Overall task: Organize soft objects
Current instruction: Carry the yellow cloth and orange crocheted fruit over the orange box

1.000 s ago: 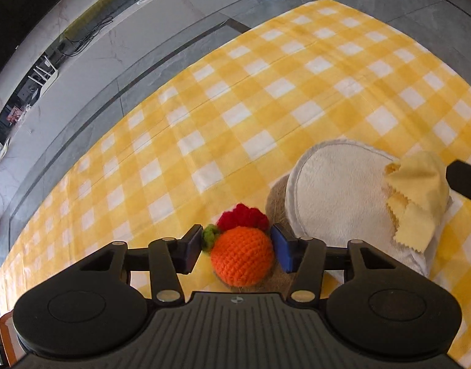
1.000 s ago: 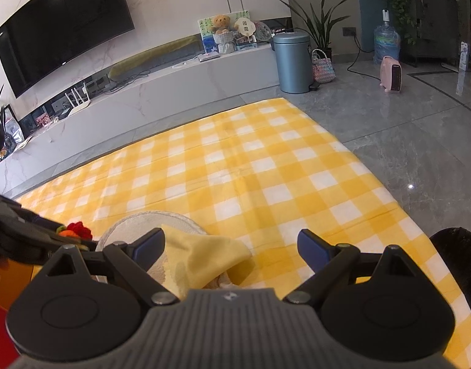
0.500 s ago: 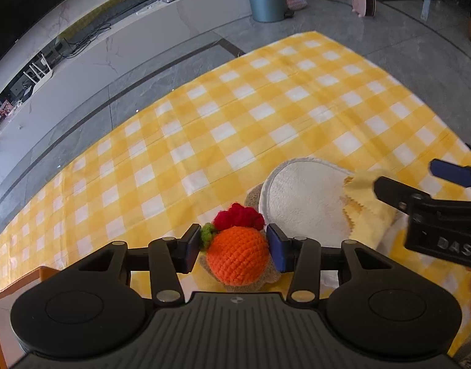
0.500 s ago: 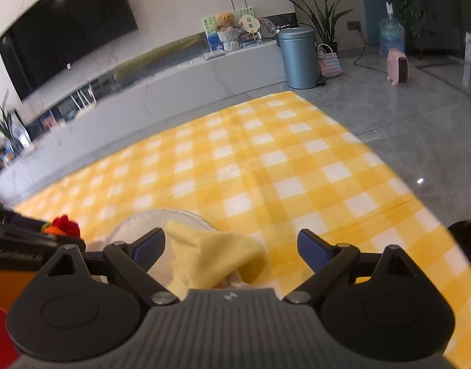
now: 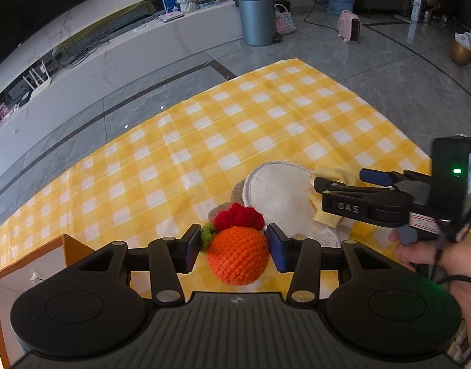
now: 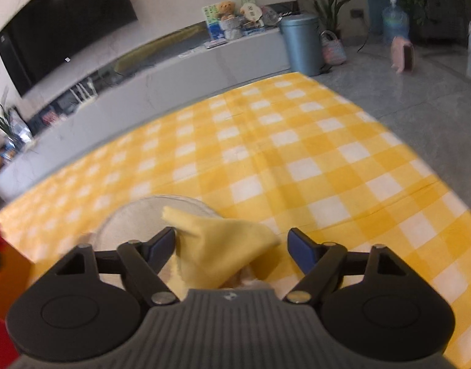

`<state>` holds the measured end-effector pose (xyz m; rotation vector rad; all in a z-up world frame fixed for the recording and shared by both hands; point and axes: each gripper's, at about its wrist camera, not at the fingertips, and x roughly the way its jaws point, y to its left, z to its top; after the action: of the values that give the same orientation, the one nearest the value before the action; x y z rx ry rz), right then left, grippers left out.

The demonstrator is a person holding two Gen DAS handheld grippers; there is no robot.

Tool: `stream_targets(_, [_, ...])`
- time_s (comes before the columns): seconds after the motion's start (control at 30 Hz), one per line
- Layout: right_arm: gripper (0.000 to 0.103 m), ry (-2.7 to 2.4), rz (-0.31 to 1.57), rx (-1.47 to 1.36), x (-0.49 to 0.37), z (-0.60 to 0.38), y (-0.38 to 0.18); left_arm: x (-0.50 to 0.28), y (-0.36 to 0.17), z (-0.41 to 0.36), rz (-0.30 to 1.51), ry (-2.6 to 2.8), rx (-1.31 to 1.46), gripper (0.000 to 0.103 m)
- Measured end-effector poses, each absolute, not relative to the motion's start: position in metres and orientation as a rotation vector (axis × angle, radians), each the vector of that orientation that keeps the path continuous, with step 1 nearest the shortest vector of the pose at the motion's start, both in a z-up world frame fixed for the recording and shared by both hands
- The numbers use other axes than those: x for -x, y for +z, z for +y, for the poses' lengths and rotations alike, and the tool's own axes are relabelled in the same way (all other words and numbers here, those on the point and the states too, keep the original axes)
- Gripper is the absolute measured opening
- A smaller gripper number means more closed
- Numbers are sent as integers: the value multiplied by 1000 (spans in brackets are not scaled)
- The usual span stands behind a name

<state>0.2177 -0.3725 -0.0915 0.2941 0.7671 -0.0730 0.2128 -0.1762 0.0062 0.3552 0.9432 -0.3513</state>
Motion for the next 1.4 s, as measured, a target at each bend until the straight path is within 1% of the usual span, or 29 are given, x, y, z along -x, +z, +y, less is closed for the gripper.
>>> stream_targets(0.07, [69, -94, 777, -233, -219, -370, -95, -209, 7, -175, 927, -340, -364, 53])
stream_targets(0.1, [62, -95, 781, -215, -219, -370, -97, -208, 7, -174, 927, -331, -364, 53])
stream_targets(0.13, [52, -90, 780, -211, -219, -370, -98, -207, 6, -173, 929, -326, -360, 53])
stream_targets(0.17, [46, -78, 782, -217, -218, -371, -99, -205, 6, -171, 932, -327, -356, 53])
stream_targets(0.2, [36, -64, 788, -228, -218, -373, -99, -203, 6, -170, 934, -330, -354, 53])
stream_targets(0.23, [24, -54, 789, -237, -218, -374, -98, -201, 7, -168, 931, -333, -354, 53])
stream_targets(0.3, [8, -56, 778, -229, -216, -375, -94, -196, 10, -167, 927, -351, -366, 53])
stream_targets(0.43, [5, -75, 688, -238, -202, -381, -71, -189, 20, -164, 914, -360, -379, 53])
stream_targets(0.53, [5, -56, 616, -279, -191, -388, -51, -184, 27, -162, 898, -364, -375, 53])
stream_targets(0.77, [5, 9, 532, -377, -174, -392, -23, -176, 40, -149, 874, -325, -348, 53])
stream_targets(1.1, [5, 100, 493, -354, -156, -376, -6, -160, 71, -111, 800, -270, -244, 53])
stream_targets(1.4, [5, 131, 474, -297, -151, -357, -1, -125, 103, -35, 699, -224, -69, 53])
